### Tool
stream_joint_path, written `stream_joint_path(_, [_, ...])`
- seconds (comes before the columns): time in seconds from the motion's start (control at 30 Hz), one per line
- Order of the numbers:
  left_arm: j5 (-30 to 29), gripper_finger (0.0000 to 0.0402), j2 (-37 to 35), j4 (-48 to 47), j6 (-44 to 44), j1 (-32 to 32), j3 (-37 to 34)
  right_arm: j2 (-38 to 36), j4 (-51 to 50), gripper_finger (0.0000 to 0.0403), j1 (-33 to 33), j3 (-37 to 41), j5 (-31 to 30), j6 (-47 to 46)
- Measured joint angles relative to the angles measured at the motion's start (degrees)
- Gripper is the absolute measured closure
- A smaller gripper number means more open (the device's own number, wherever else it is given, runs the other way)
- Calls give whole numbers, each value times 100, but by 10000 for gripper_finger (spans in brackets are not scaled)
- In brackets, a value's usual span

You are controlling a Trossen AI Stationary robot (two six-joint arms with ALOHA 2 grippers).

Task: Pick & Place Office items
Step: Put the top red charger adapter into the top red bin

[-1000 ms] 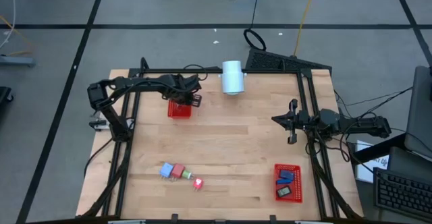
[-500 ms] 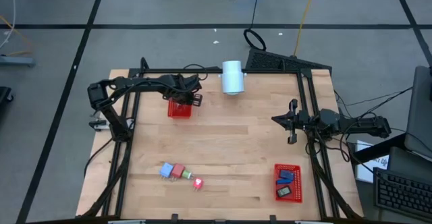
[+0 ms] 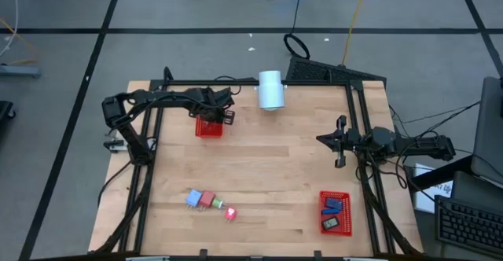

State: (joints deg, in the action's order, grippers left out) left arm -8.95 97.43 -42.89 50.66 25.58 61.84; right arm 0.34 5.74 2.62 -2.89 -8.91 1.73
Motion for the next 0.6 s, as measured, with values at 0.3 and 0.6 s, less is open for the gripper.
stream_joint_path(0.3, [254,273,0,597,27,0,-402,0,0,403,-1,0,0,0])
stream_joint_path(0.6, [264,279,-2,762,-94,7,-480,0,0,403,0,-1,0,1])
